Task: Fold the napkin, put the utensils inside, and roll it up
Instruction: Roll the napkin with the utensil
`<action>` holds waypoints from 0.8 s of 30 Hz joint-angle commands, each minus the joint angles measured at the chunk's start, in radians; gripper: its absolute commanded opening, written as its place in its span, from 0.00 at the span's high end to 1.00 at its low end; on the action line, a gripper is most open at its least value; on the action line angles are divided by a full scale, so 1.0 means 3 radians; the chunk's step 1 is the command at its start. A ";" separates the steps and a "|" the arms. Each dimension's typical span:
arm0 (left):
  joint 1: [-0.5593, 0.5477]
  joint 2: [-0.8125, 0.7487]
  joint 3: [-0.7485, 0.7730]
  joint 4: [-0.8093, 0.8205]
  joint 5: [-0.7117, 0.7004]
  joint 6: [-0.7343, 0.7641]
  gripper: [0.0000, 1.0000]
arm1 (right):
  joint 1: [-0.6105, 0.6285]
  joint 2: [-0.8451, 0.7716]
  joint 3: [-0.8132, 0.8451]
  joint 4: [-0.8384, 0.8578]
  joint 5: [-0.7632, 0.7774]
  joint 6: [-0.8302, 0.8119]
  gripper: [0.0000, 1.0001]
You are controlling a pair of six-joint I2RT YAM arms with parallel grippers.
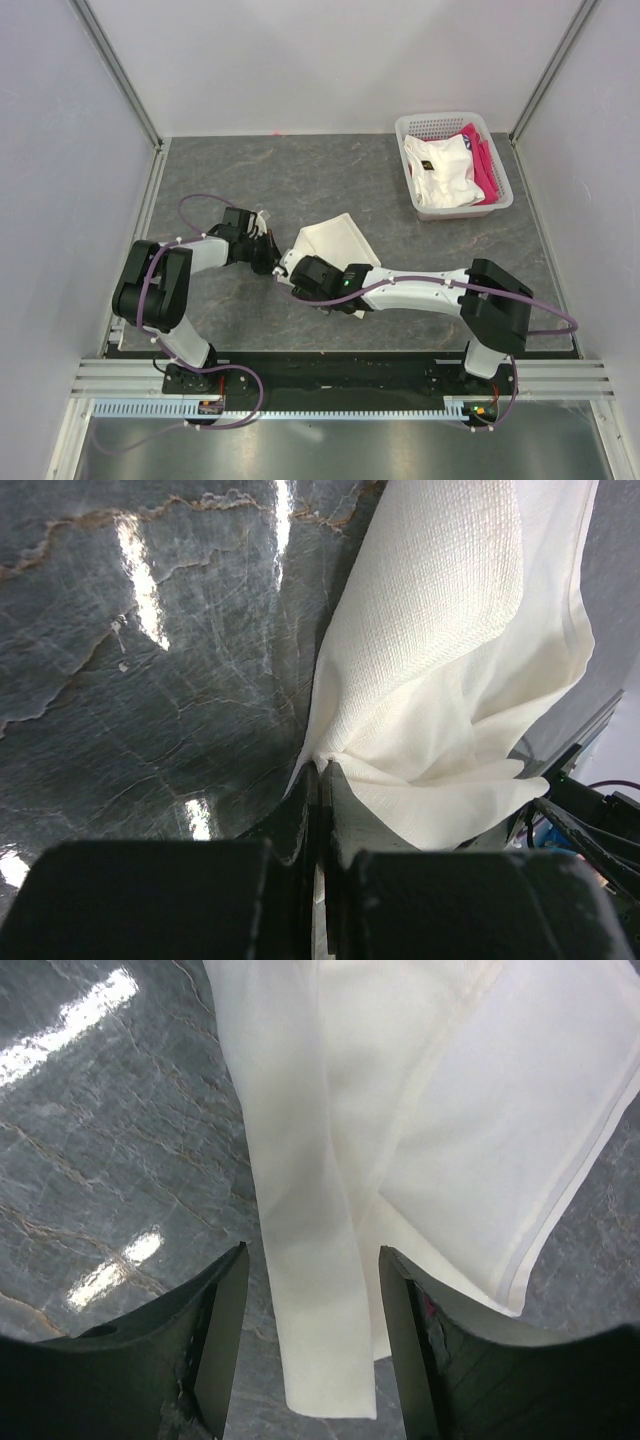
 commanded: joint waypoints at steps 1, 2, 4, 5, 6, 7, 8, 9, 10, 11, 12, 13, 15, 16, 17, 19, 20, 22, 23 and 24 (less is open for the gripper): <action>-0.0011 0.0085 0.0058 -0.0104 -0.0065 0.0175 0.98 | 0.0026 0.0061 0.0007 0.0281 0.0037 -0.0221 0.38; -0.0016 0.0095 0.0058 -0.0104 -0.0065 0.0175 0.98 | 0.0031 0.0082 -0.0004 0.0292 0.0011 -0.0226 0.39; -0.0011 0.0095 0.0058 -0.0098 -0.0059 0.0180 0.98 | 0.0026 0.0143 -0.0024 0.0338 -0.0014 -0.0247 0.40; -0.0011 0.0095 0.0058 -0.0104 -0.0059 0.0180 0.98 | 0.0021 0.0184 -0.0034 0.0358 -0.0025 -0.0252 0.41; -0.0011 0.0095 0.0058 -0.0099 -0.0059 0.0175 0.98 | 0.0021 0.0210 -0.0044 0.0379 -0.0020 -0.0257 0.41; -0.0016 0.0085 0.0058 -0.0104 -0.0054 0.0180 0.98 | 0.0021 0.0225 -0.0050 0.0394 -0.0015 -0.0262 0.42; -0.0016 0.0090 0.0058 -0.0104 -0.0054 0.0180 0.98 | 0.0016 0.0261 -0.0055 0.0404 -0.0004 -0.0267 0.42; -0.0011 0.0090 0.0058 -0.0099 -0.0059 0.0180 0.98 | -0.0004 0.0286 -0.0050 0.0420 -0.0009 -0.0267 0.42; -0.0011 0.0085 0.0058 -0.0098 -0.0049 0.0185 0.98 | -0.0019 0.0297 -0.0050 0.0425 -0.0009 -0.0272 0.43; -0.0016 0.0085 0.0053 -0.0098 -0.0044 0.0180 0.98 | -0.0030 0.0332 -0.0055 0.0430 -0.0025 -0.0278 0.43; -0.0016 0.0085 0.0058 -0.0104 -0.0039 0.0180 0.98 | -0.0075 0.0343 -0.0060 0.0450 -0.0055 -0.0283 0.42; -0.0016 0.0080 0.0063 -0.0099 -0.0029 0.0185 0.98 | -0.0101 0.0348 -0.0070 0.0460 -0.0081 -0.0283 0.43; -0.0016 0.0075 0.0064 -0.0099 -0.0019 0.0195 0.98 | -0.0188 0.0363 -0.0101 0.0496 -0.0172 -0.0308 0.45; -0.0016 0.0070 0.0064 -0.0088 -0.0003 0.0195 0.98 | -0.0224 0.0363 -0.0116 0.0507 -0.0335 -0.0318 0.49; -0.0016 0.0065 0.0064 -0.0078 0.0017 0.0205 0.98 | -0.0295 0.0358 -0.0141 0.0517 -0.0468 -0.0354 0.53; -0.0016 0.0054 0.0064 -0.0042 0.0058 0.0205 0.98 | -0.0357 0.0348 -0.0172 0.0512 -0.0881 -0.0375 0.61; -0.0016 0.0019 0.0058 -0.0027 0.0048 0.0200 0.96 | -0.0428 0.0328 -0.0193 0.0512 -0.1036 -0.0390 0.62; -0.0016 -0.0088 0.0064 -0.0012 -0.0028 0.0190 0.80 | -0.0520 0.0292 -0.0249 0.0502 -0.1469 -0.0390 0.67; -0.0011 -0.0145 0.0074 -0.0006 -0.0069 0.0180 0.74 | -0.0541 0.0287 -0.0264 0.0481 -0.1558 -0.0385 0.69; -0.0016 -0.0196 0.0079 -0.0006 -0.0166 0.0175 0.66 | -0.0556 0.0281 -0.0280 0.0471 -0.1645 -0.0380 0.71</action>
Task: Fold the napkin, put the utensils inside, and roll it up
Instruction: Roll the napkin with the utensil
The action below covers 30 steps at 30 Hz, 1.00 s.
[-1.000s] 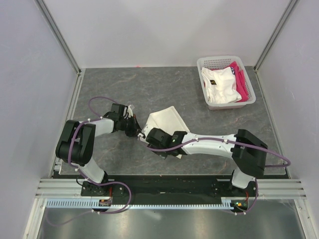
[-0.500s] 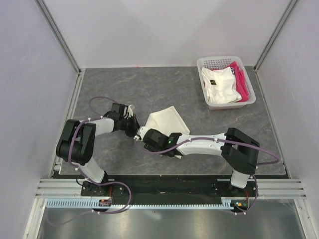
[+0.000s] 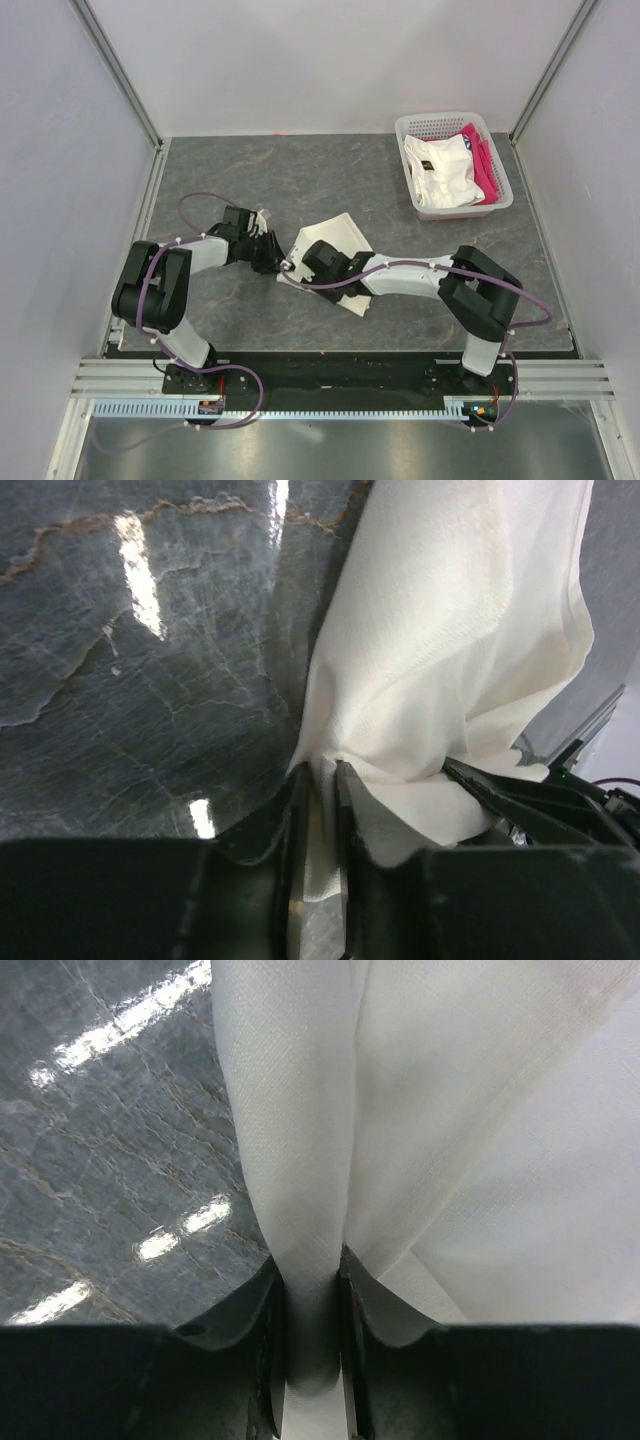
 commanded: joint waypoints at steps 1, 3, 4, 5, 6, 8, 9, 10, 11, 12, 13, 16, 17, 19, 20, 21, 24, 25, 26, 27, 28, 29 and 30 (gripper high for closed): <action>-0.0011 -0.0254 0.0062 0.0016 -0.0239 0.0119 0.56 | -0.0119 -0.0045 -0.0155 0.0005 -0.0896 -0.0019 0.72; -0.0006 -0.0403 0.0083 0.0011 -0.0417 0.0093 0.47 | -0.0180 -0.0046 -0.0191 -0.0025 -0.1050 0.0007 0.73; -0.0006 -0.0444 0.0078 0.0016 -0.0474 0.0073 0.41 | -0.0221 -0.0030 -0.0211 -0.0030 -0.1117 0.0017 0.74; -0.0006 -0.0480 0.0068 0.0016 -0.0530 0.0062 0.39 | -0.0242 -0.0025 -0.0227 -0.0035 -0.1254 0.0027 0.75; -0.0006 -0.0546 0.0052 0.0011 -0.0653 0.0057 0.38 | -0.0267 -0.0015 -0.0242 -0.0036 -0.1336 0.0037 0.75; -0.0006 -0.0618 -0.0029 0.0047 -0.0771 0.0037 0.36 | -0.0354 0.0021 -0.0263 -0.0030 -0.1581 0.0048 0.76; -0.0001 -0.0709 -0.0070 0.0077 -0.0878 0.0027 0.35 | -0.0385 0.0041 -0.0268 -0.0025 -0.1659 0.0053 0.76; -0.0001 -0.0761 -0.0111 0.0103 -0.0909 0.0011 0.34 | -0.0436 0.0077 -0.0263 -0.0030 -0.1725 0.0053 0.76; -0.0001 -0.0822 -0.0213 0.0215 -0.0935 0.0011 0.33 | -0.0462 0.0098 -0.0258 -0.0030 -0.1862 0.0053 0.76; -0.0001 -0.0944 -0.0264 0.0277 -0.0925 0.0016 0.33 | -0.0487 0.0113 -0.0247 -0.0030 -0.1930 0.0058 0.77; -0.0001 -0.1016 -0.0321 0.0343 -0.0915 0.0011 0.33 | -0.0538 0.0169 -0.0237 -0.0030 -0.1996 0.0063 0.77; -0.0001 -0.1251 -0.0601 0.0589 -0.0828 0.0001 0.33 | -0.0640 0.0291 -0.0176 -0.0046 -0.2277 0.0099 0.77; -0.0006 -0.1293 -0.0653 0.0619 -0.0807 0.0001 0.33 | -0.0671 0.0317 -0.0166 -0.0046 -0.2344 0.0109 0.77; -0.0006 -0.1379 -0.0780 0.0742 -0.0695 0.0006 0.33 | -0.0753 0.0414 -0.0115 -0.0046 -0.2599 0.0140 0.78; -0.0006 -0.1400 -0.0822 0.0788 -0.0624 0.0001 0.33 | -0.0773 0.0450 -0.0099 -0.0056 -0.2666 0.0145 0.78; -0.0006 -0.1416 -0.0863 0.0864 -0.0598 -0.0009 0.34 | -0.0799 0.0491 -0.0064 -0.0061 -0.2743 0.0145 0.78; -0.0006 -0.1467 -0.0970 0.0967 -0.0521 -0.0040 0.34 | -0.0891 0.0705 0.0018 -0.0097 -0.2968 0.0150 0.78; -0.0006 -0.1472 -0.1006 0.0978 -0.0506 -0.0040 0.35 | -0.0937 0.0747 0.0044 -0.0117 -0.3075 0.0150 0.79; -0.0006 -0.1472 -0.1016 0.0983 -0.0485 -0.0040 0.36 | -0.0952 0.0793 0.0085 -0.0127 -0.3121 0.0150 0.79; -0.0006 -0.1472 -0.1042 0.1003 -0.0475 -0.0040 0.38 | -0.0983 0.0869 0.0105 -0.0133 -0.3167 0.0150 0.79; -0.0006 -0.1467 -0.1052 0.1013 -0.0470 -0.0040 0.39 | -0.0999 0.0905 0.0126 -0.0153 -0.3234 0.0155 0.79; -0.0006 -0.1436 -0.1062 0.1034 -0.0454 -0.0045 0.41 | -0.1014 0.0946 0.0172 -0.0163 -0.3260 0.0140 0.79; -0.0006 -0.1421 -0.1078 0.1054 -0.0459 -0.0055 0.43 | -0.1029 0.1007 0.0187 -0.0184 -0.3290 0.0135 0.79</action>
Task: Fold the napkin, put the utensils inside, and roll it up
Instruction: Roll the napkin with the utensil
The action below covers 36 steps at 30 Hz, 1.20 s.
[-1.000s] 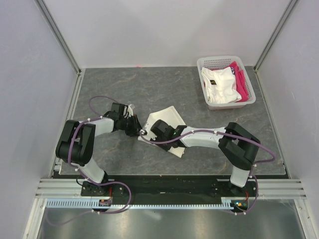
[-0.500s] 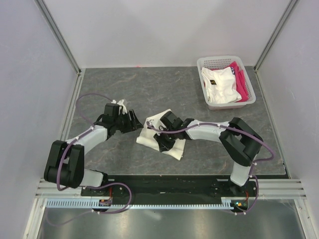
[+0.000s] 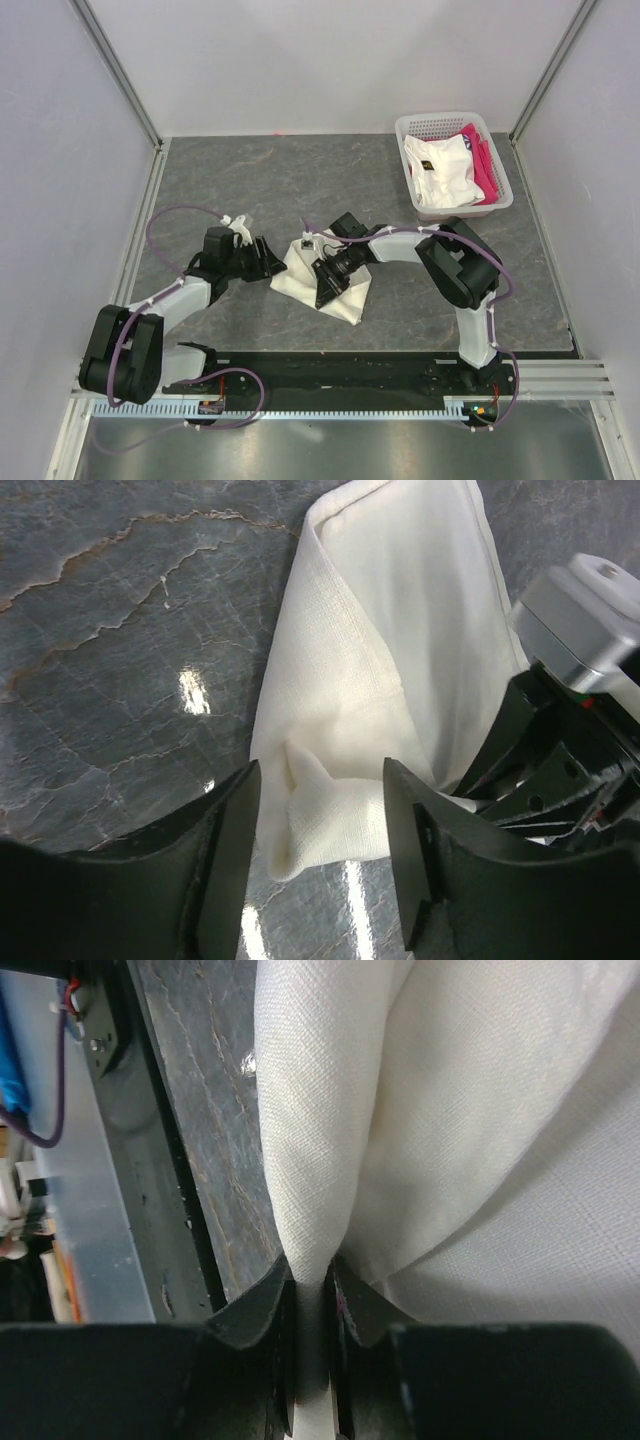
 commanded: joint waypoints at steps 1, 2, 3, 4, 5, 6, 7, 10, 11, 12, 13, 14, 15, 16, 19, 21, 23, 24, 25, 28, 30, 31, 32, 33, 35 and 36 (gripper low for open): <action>0.0006 0.0003 -0.0049 0.0317 0.0122 -0.0058 0.45 | -0.0027 0.0368 0.0026 -0.0263 -0.0048 -0.0132 0.79; 0.0000 0.0069 -0.0044 0.0332 0.0127 -0.0058 0.48 | -0.0032 0.0394 0.0056 -0.0268 -0.0068 -0.0137 0.79; 0.0000 0.0095 -0.0044 0.0348 0.0127 -0.0053 0.50 | -0.0043 0.0445 0.0072 -0.0288 -0.0074 -0.0148 0.79; 0.0000 0.0136 -0.0044 0.0403 0.0127 -0.0053 0.51 | -0.0043 0.0465 0.0087 -0.0298 -0.0084 -0.0158 0.79; 0.0000 0.0197 -0.0044 0.0424 0.0137 -0.0053 0.52 | -0.0048 0.0496 0.0113 -0.0314 -0.0099 -0.0163 0.79; 0.0000 0.0228 -0.0039 0.0455 0.0147 -0.0048 0.52 | -0.0053 0.0506 0.0123 -0.0319 -0.0099 -0.0178 0.79; -0.0005 0.0259 -0.0034 0.0501 0.0162 -0.0053 0.53 | -0.0048 0.0512 0.0128 -0.0324 -0.0094 -0.0178 0.79; -0.0005 0.0371 -0.0013 0.0547 0.0188 -0.0053 0.54 | -0.0053 0.0507 0.0133 -0.0329 -0.0074 -0.0183 0.79; -0.0005 0.0412 -0.0003 0.0583 0.0208 -0.0053 0.54 | -0.0053 0.0512 0.0133 -0.0329 -0.0053 -0.0189 0.79; -0.0005 0.0463 0.0012 0.0598 0.0229 -0.0063 0.54 | -0.0063 0.0512 0.0138 -0.0339 -0.0038 -0.0189 0.79; -0.0010 0.0499 0.0022 0.0614 0.0244 -0.0078 0.54 | -0.0058 0.0517 0.0138 -0.0334 -0.0028 -0.0189 0.79; -0.0015 0.0520 0.0022 0.0619 0.0244 -0.0078 0.55 | -0.0058 0.0517 0.0138 -0.0339 -0.0023 -0.0194 0.79; -0.0015 0.0566 0.0038 0.0619 0.0244 -0.0088 0.57 | -0.0058 0.0517 0.0138 -0.0339 -0.0002 -0.0194 0.79; -0.0015 0.0581 0.0043 0.0604 0.0239 -0.0094 0.59 | -0.0058 0.0512 0.0133 -0.0334 0.0008 -0.0194 0.79; -0.0020 0.0647 0.0084 0.0476 0.0249 -0.0089 0.76 | -0.0063 0.0491 0.0138 -0.0334 0.0054 -0.0184 0.78; -0.0020 0.0658 0.0104 0.0349 0.0244 -0.0063 0.91 | -0.0078 0.0466 0.0149 -0.0339 0.0095 -0.0173 0.77; -0.0020 0.0663 0.0119 0.0277 0.0239 -0.0043 0.98 | -0.0078 0.0425 0.0169 -0.0334 0.0126 -0.0158 0.75; -0.0020 0.0673 0.0125 0.0210 0.0244 -0.0032 0.98 | -0.0084 0.0404 0.0184 -0.0334 0.0151 -0.0143 0.72; -0.0020 0.0673 0.0130 0.0179 0.0249 -0.0037 0.98 | -0.0094 0.0389 0.0215 -0.0344 0.0207 -0.0122 0.69; -0.0020 0.0694 0.0196 0.0011 0.0209 -0.0017 0.98 | -0.0094 0.0206 0.0276 -0.0344 0.0304 -0.0051 0.59; -0.0020 0.0699 0.0247 -0.0096 0.0168 0.0014 0.98 | -0.0094 0.0098 0.0312 -0.0355 0.0391 0.0006 0.55; -0.0020 0.0709 0.0268 -0.0117 0.0158 0.0024 0.98 | -0.0094 -0.0009 0.0358 -0.0370 0.0457 0.0011 0.53; -0.0020 0.0729 0.0278 -0.0133 0.0147 0.0029 0.98 | -0.0094 -0.0066 0.0373 -0.0400 0.0509 0.0011 0.50; -0.0020 0.0735 0.0283 -0.0148 0.0137 0.0039 0.98 | -0.0094 -0.0132 0.0389 -0.0406 0.0550 0.0011 0.45; -0.0025 0.0760 0.0293 -0.0164 0.0142 0.0049 0.98 | -0.0099 -0.0342 0.0394 -0.0411 0.0733 0.0092 0.41; -0.0025 0.0760 0.0293 -0.0164 0.0147 0.0044 0.98 | -0.0099 -0.0418 0.0389 -0.0401 0.0810 0.0103 0.38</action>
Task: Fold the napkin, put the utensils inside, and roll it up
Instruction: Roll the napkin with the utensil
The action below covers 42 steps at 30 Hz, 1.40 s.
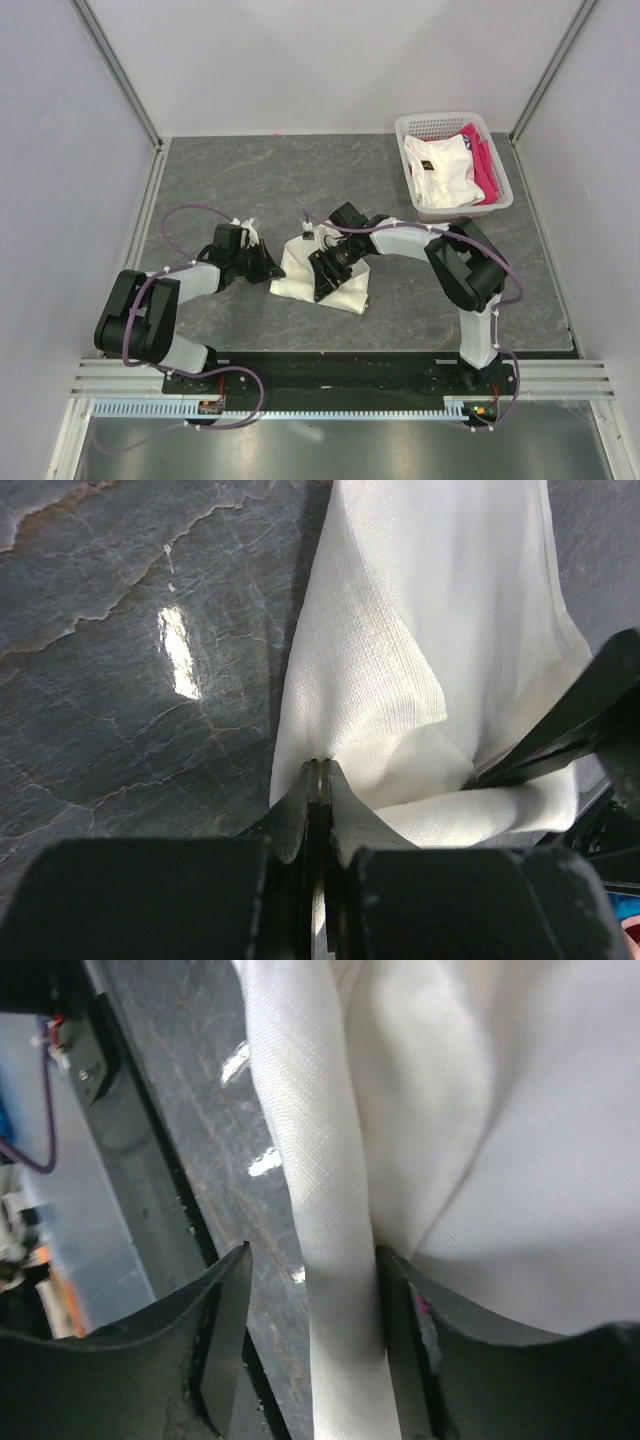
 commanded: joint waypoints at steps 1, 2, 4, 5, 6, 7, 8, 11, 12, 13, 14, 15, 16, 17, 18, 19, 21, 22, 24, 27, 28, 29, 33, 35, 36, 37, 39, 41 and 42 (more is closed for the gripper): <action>-0.0016 0.0056 0.0081 -0.0158 -0.0040 0.0108 0.98 | -0.0028 -0.0543 0.0066 0.0043 0.0780 -0.0009 0.37; -0.0016 0.0061 0.0081 -0.0164 -0.0040 0.0108 0.98 | -0.0013 -0.0641 0.0030 0.0089 0.0978 -0.0009 0.37; -0.0016 0.0066 0.0091 -0.0164 -0.0040 0.0108 0.98 | 0.0018 -0.0942 -0.0092 0.0099 0.1214 -0.0055 0.36; -0.0016 0.0066 0.0091 -0.0174 -0.0040 0.0103 0.98 | 0.0064 -0.1050 -0.0154 0.0135 0.1459 -0.0060 0.35; -0.0016 0.0076 0.0096 -0.0174 -0.0040 0.0108 0.98 | 0.0100 -0.1162 -0.0215 0.0135 0.1588 -0.0070 0.34; -0.0016 0.0081 0.0101 -0.0179 -0.0035 0.0098 0.98 | 0.0151 -0.1386 -0.0332 0.0130 0.1751 -0.0086 0.34; -0.0016 0.0081 0.0107 -0.0189 -0.0040 0.0098 0.98 | 0.0308 -0.1495 -0.0394 0.0090 0.1960 -0.0177 0.33; -0.0016 0.0097 0.0122 -0.0199 -0.0040 0.0098 0.98 | 0.0671 -0.1761 -0.0573 -0.0099 0.2626 -0.0214 0.33; -0.0016 0.0102 0.0132 -0.0215 -0.0040 0.0098 0.98 | 0.0733 -0.1787 -0.0644 -0.0141 0.2764 -0.0173 0.33; -0.0016 0.0117 0.0147 -0.0225 -0.0040 0.0108 0.98 | 0.0785 -0.1812 -0.0685 -0.0181 0.2851 -0.0132 0.33; -0.0011 0.0122 0.0153 -0.0225 -0.0040 0.0103 0.98 | 0.0856 -0.1818 -0.0726 -0.0212 0.2887 -0.0020 0.34; -0.0016 0.0127 0.0158 -0.0230 -0.0035 0.0108 0.98 | 0.0877 -0.1823 -0.0772 -0.0223 0.2913 0.0011 0.34; -0.0016 0.0132 0.0163 -0.0230 -0.0024 0.0113 0.98 | 0.0913 -0.1818 -0.0854 -0.0208 0.2933 0.0042 0.35; -0.0016 0.0133 0.0163 -0.0230 -0.0024 0.0113 0.98 | 0.0923 -0.1818 -0.0890 -0.0192 0.2949 0.0088 0.35; -0.0011 0.0138 0.0163 -0.0230 -0.0014 0.0113 0.98 | 0.0928 -0.1792 -0.0941 -0.0177 0.2959 0.0098 0.35; -0.0016 0.0143 0.0163 -0.0230 -0.0009 0.0108 0.98 | 0.0928 -0.1777 -0.0952 -0.0151 0.2985 0.0098 0.35; -0.0016 0.0138 0.0168 -0.0230 -0.0004 0.0108 0.98 | 0.0928 -0.1706 -0.0972 -0.0131 0.3010 0.0088 0.35; -0.0016 0.0138 0.0168 -0.0230 0.0006 0.0108 0.98 | 0.0928 -0.1680 -0.0977 -0.0121 0.3015 0.0078 0.35; -0.0016 0.0138 0.0168 -0.0230 0.0001 0.0108 0.98 | 0.0928 -0.1593 -0.0967 -0.0110 0.3000 0.0037 0.36; -0.0016 0.0133 0.0173 -0.0235 -0.0004 0.0108 0.98 | 0.0928 -0.1466 -0.0957 -0.0126 0.2908 0.0017 0.36; -0.0016 0.0133 0.0173 -0.0240 -0.0009 0.0108 0.98 | 0.0923 -0.1435 -0.0957 -0.0136 0.2883 0.0006 0.36; -0.0016 0.0133 0.0173 -0.0245 -0.0009 0.0108 0.98 | 0.0928 -0.1379 -0.0952 -0.0146 0.2867 0.0006 0.37; -0.0016 0.0138 0.0193 -0.0261 -0.0019 0.0118 0.98 | 0.0923 -0.1240 -0.0885 -0.0289 0.2867 0.0006 0.37; -0.0016 0.0138 0.0199 -0.0261 -0.0009 0.0118 0.98 | 0.0913 -0.1179 -0.0829 -0.0340 0.2796 0.0011 0.39; -0.0016 0.0153 0.0204 -0.0266 -0.0009 0.0118 0.98 | 0.0893 -0.1153 -0.0804 -0.0406 0.2791 0.0001 0.40; -0.0016 0.0153 0.0209 -0.0266 -0.0004 0.0118 0.98 | 0.0877 -0.1123 -0.0773 -0.0442 0.2699 -0.0004 0.42; -0.0016 0.0153 0.0209 -0.0266 -0.0004 0.0123 0.98 | 0.0832 -0.1056 -0.0701 -0.0514 0.2516 -0.0009 0.47; -0.0016 0.0153 0.0209 -0.0286 -0.0009 0.0128 0.98 | 0.0775 -0.1031 -0.0650 -0.0550 0.2301 -0.0029 0.55; -0.0016 0.0163 0.0214 -0.0291 -0.0009 0.0128 0.98 | 0.0694 -0.1025 -0.0630 -0.0575 0.2082 -0.0040 0.57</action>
